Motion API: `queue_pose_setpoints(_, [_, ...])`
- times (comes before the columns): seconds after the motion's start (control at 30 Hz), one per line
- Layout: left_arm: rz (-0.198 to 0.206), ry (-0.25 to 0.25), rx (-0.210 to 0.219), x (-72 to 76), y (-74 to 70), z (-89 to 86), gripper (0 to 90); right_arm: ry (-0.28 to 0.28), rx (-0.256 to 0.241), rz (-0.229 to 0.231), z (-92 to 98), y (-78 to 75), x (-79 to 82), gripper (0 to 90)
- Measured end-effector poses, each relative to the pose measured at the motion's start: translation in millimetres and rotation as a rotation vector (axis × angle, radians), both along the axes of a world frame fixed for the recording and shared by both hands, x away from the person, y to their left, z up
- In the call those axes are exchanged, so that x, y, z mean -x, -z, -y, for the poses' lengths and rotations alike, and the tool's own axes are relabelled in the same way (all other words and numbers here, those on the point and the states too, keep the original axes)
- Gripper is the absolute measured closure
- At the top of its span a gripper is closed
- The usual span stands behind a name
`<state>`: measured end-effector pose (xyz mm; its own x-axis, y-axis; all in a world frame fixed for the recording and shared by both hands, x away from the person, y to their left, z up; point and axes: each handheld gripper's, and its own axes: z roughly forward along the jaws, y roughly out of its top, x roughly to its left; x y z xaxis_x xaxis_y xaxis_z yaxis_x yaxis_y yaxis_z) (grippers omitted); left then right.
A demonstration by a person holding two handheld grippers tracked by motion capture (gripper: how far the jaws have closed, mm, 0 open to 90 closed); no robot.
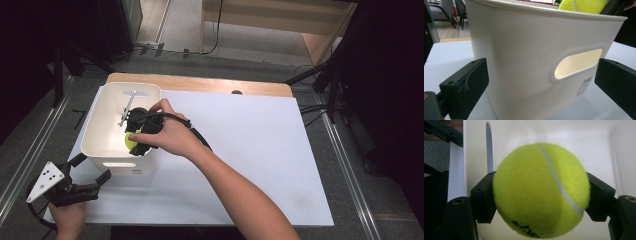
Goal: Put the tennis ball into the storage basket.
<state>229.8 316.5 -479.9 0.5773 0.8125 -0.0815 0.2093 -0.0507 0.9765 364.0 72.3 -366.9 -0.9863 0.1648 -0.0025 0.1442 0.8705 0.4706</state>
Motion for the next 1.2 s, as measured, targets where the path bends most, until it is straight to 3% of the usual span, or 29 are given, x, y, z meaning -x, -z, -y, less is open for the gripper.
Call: queue_pose_setpoints(1.2, [0.000, 0.001, 0.000, 0.0, 0.0, 0.1, 0.0, 0.007, 0.062, 0.028, -0.6, 9.9, -0.5, 23.0])
